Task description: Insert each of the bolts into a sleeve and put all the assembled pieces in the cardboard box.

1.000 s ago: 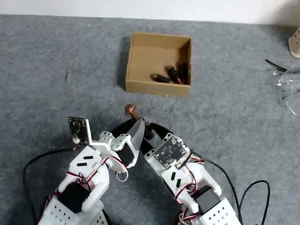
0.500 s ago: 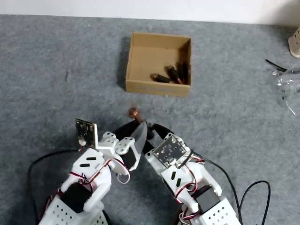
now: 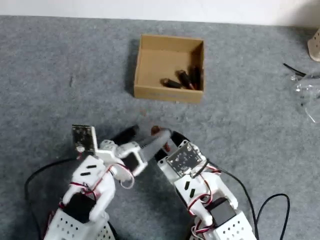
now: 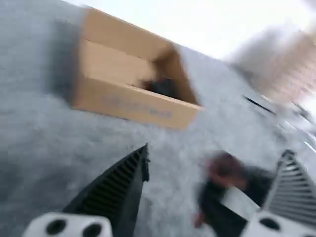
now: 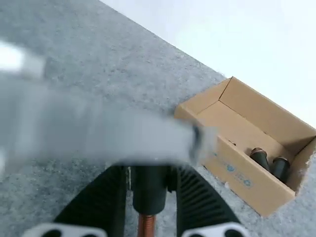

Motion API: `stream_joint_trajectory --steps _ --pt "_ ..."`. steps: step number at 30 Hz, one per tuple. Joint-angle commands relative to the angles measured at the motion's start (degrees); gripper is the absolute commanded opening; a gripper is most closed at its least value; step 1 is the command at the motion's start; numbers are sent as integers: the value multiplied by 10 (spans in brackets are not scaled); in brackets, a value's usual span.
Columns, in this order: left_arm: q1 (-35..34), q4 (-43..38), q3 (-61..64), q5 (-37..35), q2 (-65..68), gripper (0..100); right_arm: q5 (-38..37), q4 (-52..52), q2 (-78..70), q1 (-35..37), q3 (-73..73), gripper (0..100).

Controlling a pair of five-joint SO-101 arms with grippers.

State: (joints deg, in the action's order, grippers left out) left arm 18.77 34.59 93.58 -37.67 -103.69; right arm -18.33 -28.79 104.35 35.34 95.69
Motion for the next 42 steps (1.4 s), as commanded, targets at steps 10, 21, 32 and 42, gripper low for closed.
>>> stream_joint_trajectory --steps 10,21,32,42 --pt "-137 -7 -29 -69 -7 378 -2 68 8 -56 65 5" --pt "-128 -114 36 90 -7 35 15 66 8 -86 65 5" --pt "-129 -26 36 338 -5 6 55 80 7 -166 65 5" --pt "-153 -3 36 484 -6 6 54 158 3 -238 68 5"
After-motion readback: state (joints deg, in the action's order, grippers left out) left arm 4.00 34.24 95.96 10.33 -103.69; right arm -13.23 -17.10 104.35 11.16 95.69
